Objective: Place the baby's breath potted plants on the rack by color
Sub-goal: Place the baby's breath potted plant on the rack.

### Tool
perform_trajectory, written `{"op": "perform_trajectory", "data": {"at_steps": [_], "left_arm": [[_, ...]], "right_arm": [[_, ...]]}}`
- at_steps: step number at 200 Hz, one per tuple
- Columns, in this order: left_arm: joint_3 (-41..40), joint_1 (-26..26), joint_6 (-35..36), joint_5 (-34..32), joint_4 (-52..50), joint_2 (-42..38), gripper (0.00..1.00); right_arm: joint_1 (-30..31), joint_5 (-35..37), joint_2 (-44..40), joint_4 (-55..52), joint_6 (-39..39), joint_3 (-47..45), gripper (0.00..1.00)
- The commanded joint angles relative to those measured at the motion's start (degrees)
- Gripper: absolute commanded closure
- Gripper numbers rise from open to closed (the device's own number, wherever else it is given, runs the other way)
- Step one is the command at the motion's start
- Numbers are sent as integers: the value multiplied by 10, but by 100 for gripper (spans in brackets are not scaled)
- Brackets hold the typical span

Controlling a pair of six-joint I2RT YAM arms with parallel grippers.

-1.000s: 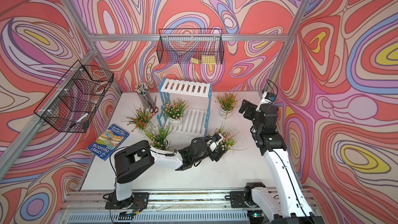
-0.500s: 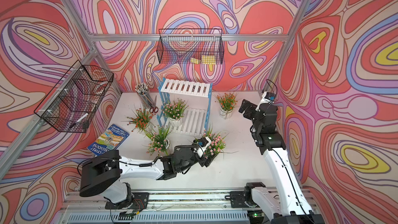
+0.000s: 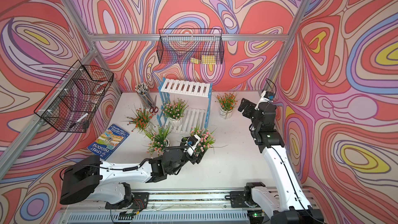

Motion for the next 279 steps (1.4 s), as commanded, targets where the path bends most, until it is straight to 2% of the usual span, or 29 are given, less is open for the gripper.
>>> {"op": "perform_trajectory", "data": {"at_steps": [1, 68, 123, 197, 279], "left_arm": [[8, 32, 9, -31, 63, 6, 43], [77, 132, 0, 19, 69, 82, 43], [146, 186, -11, 56, 105, 172, 43], [258, 226, 2, 85, 106, 293, 44], [309, 250, -21, 93, 119, 380, 44]], "right_arm": [[-3, -4, 5, 4, -4, -3, 2], [-3, -6, 21, 5, -10, -2, 2], [-3, -7, 36, 9, -16, -3, 2], [-3, -12, 49, 14, -21, -6, 2], [-3, -17, 62, 23, -23, -12, 2]]}}
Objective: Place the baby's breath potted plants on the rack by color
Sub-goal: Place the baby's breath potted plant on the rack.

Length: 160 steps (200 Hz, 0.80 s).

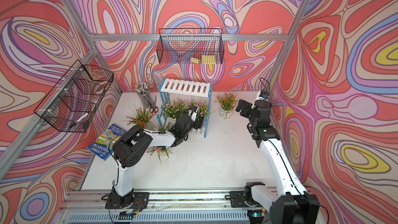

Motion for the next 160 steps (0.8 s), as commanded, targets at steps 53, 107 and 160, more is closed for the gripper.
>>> {"op": "perform_trajectory", "data": {"at_steps": [53, 107, 160], "left_arm": [[48, 6, -13, -9, 68, 39, 38], [45, 10, -75, 7, 3, 10, 1], [37, 10, -117, 17, -39, -14, 0]], "right_arm": [[-3, -28, 20, 11, -18, -15, 2], [-3, -68, 38, 4, -12, -14, 2], [-3, -80, 37, -2, -13, -18, 2]]}}
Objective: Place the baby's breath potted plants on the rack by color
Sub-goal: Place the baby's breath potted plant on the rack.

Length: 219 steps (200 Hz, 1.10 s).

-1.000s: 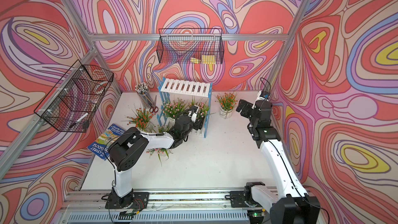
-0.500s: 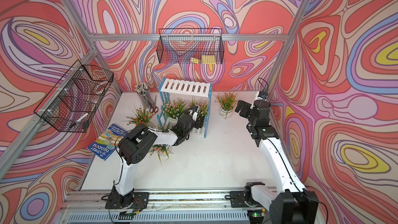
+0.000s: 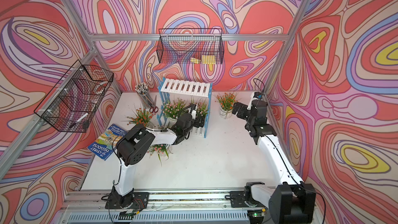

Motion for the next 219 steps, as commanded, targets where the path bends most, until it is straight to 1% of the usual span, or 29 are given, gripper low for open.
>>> {"op": "perform_trajectory", "data": {"at_steps": [1, 32, 71, 126, 156, 173, 197, 219], "left_arm": [[7, 3, -31, 8, -10, -29, 0], [2, 3, -44, 24, -26, -43, 0], [-22, 3, -59, 38, -60, -87, 0], [-60, 3, -62, 53, -42, -122, 0], [-92, 3, -69, 80, -27, -163, 0], [-109, 3, -68, 92, -35, -194, 0], [-123, 3, -61, 114, -75, -254, 0], [-113, 3, -64, 122, -173, -309, 0]], "right_arm": [[-2, -13, -2, -3, -3, -10, 2], [-3, -25, 5, 1, -2, -11, 2], [-2, -33, 19, 8, -1, -16, 2], [-2, -39, 21, 8, -1, -20, 2], [-2, -42, 19, 7, -2, -22, 2], [-2, -46, 21, 11, 1, -24, 2], [-2, -51, 21, 17, 4, -28, 2], [-2, -61, 25, 19, 8, -30, 2]]}}
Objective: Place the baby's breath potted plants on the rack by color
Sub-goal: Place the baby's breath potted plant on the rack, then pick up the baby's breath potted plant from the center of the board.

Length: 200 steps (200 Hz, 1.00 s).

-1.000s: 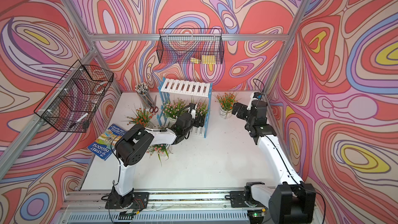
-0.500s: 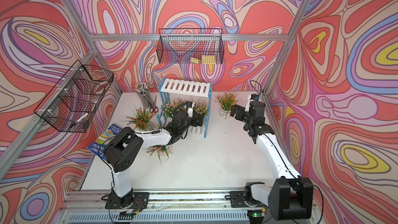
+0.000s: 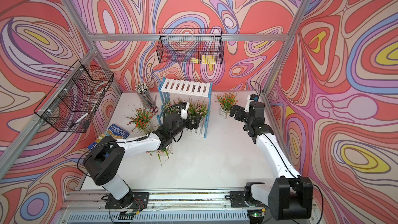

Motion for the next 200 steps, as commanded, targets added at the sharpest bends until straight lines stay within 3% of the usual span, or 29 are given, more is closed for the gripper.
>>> {"op": "perform_trajectory", "data": {"at_steps": [1, 67, 106, 132, 169, 200], "left_arm": [[8, 1, -7, 23, -92, -62, 0], [20, -9, -125, 37, -528, -233, 0], [-14, -83, -207, -4, -692, -321, 0], [-64, -160, -301, -57, -749, -373, 0], [-172, -246, -455, -106, -739, -445, 0], [-185, -272, -502, -187, -754, -438, 0]], "right_arm": [[-2, -16, 2, 11, 6, -9, 2], [0, -32, 5, 29, 11, -23, 2], [4, -36, 0, 36, 14, -35, 2], [5, -39, -3, 40, 15, -37, 2], [7, -43, -5, 33, 11, -30, 2], [7, -44, -8, 33, 10, -30, 2]]}}
